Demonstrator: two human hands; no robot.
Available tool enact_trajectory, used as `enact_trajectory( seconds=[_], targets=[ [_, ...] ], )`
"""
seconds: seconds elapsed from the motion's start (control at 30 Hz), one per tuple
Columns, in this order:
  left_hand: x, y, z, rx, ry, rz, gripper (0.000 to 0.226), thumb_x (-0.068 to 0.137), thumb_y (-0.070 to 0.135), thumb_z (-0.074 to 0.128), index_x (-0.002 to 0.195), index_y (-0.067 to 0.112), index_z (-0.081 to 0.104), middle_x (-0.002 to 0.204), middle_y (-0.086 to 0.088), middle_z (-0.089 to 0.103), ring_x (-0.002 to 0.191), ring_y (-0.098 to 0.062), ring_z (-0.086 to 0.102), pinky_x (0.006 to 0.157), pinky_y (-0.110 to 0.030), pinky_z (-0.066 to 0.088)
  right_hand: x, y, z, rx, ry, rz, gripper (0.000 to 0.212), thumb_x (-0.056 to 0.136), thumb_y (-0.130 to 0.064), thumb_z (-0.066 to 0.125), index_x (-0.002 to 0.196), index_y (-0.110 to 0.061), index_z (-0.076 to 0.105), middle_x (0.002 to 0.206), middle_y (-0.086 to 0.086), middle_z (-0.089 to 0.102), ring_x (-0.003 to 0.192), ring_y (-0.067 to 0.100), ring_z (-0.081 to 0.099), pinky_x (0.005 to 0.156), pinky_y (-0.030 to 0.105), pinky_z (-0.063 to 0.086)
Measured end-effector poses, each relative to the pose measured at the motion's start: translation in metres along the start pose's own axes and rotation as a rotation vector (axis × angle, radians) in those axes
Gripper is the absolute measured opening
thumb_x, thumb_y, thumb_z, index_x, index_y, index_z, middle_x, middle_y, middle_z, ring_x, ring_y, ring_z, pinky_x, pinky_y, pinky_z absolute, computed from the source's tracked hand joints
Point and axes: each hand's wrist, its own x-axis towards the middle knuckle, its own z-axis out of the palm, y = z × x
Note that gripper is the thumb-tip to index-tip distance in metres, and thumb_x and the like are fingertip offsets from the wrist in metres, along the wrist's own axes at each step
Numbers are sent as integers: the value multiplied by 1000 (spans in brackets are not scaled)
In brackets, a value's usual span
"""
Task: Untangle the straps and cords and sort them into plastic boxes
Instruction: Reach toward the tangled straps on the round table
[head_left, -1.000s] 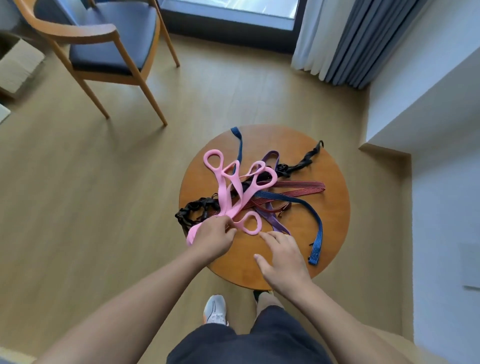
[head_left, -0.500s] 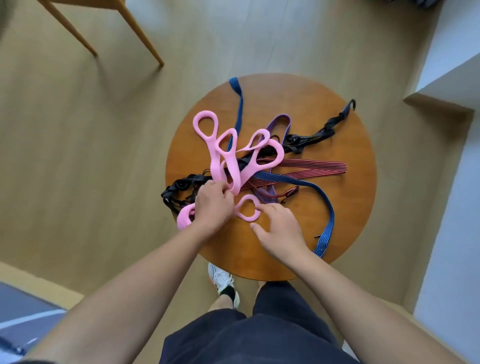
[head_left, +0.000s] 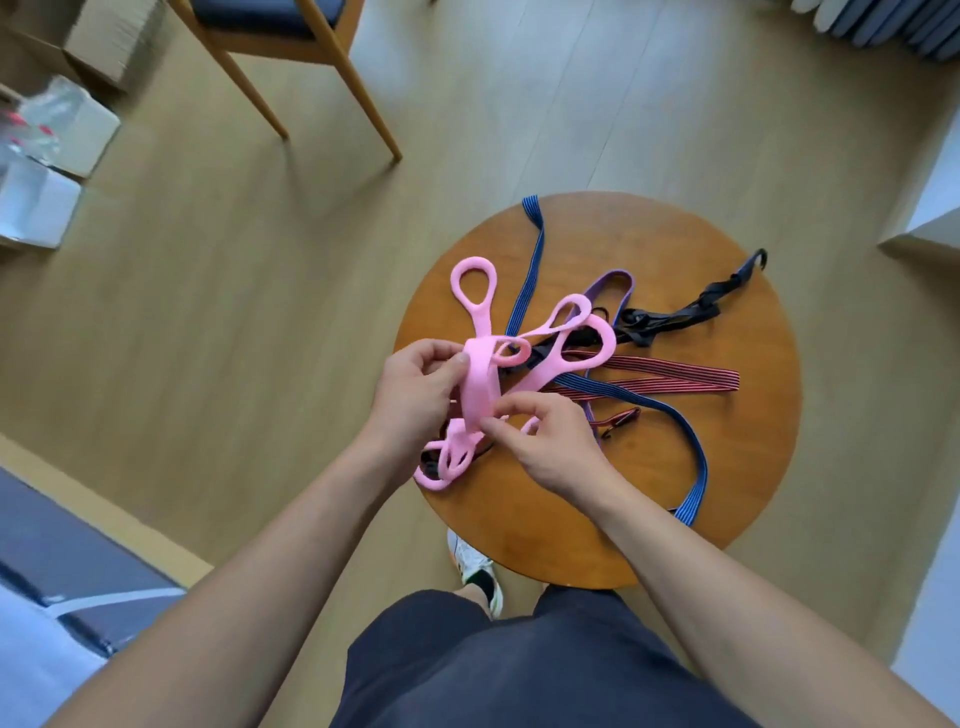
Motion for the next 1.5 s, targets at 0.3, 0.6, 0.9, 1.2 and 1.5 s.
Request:
enact_trajectory(
  seconds=[0.3, 0.6, 0.9, 1.2, 1.5],
  targets=[
    [3, 18, -2, -558, -205, -450, 44, 91, -7, 66, 129, 7, 50, 101, -19, 76, 82, -27, 76, 70, -40, 64, -32, -47, -11, -59, -11, -122, 6, 92, -15, 68, 91, -8, 67, 84, 1, 69, 82, 20, 63, 79, 42, 52],
    [9, 54, -32, 54, -537, -44, 61, 76, -14, 78, 133, 1, 64, 109, -14, 75, 101, -25, 74, 93, -38, 60, -62, -55, -4, -102, 122, 46, 11, 84, -14, 76, 93, -19, 71, 86, -4, 71, 82, 16, 65, 77, 40, 55],
    [-15, 99, -60, 978, -284, 828, 30, 78, 41, 87, 100, 22, 80, 94, 3, 62, 90, -19, 59, 68, -29, 36, -64, -74, 12, -65, 322, 56, 14, 84, -13, 76, 93, -22, 69, 83, -7, 72, 82, 9, 68, 78, 30, 55],
    [-42, 111, -77, 736, -310, 1099, 21, 76, 25, 89, 94, 16, 82, 74, 24, 55, 66, 0, 53, 61, -8, 37, -53, -93, 6, 27, 245, 9, 68, 82, -17, 78, 141, -33, 48, 105, -1, 65, 86, 14, 69, 79, 30, 60],
    [-68, 128, -89, 750, -215, 1210, 27, 74, 38, 90, 91, 19, 80, 81, 3, 67, 71, -12, 58, 60, -30, 48, -58, -100, 5, 43, 295, -163, 32, 84, -16, 74, 107, -37, 69, 99, -13, 73, 96, 3, 68, 75, 14, 54]
  ],
)
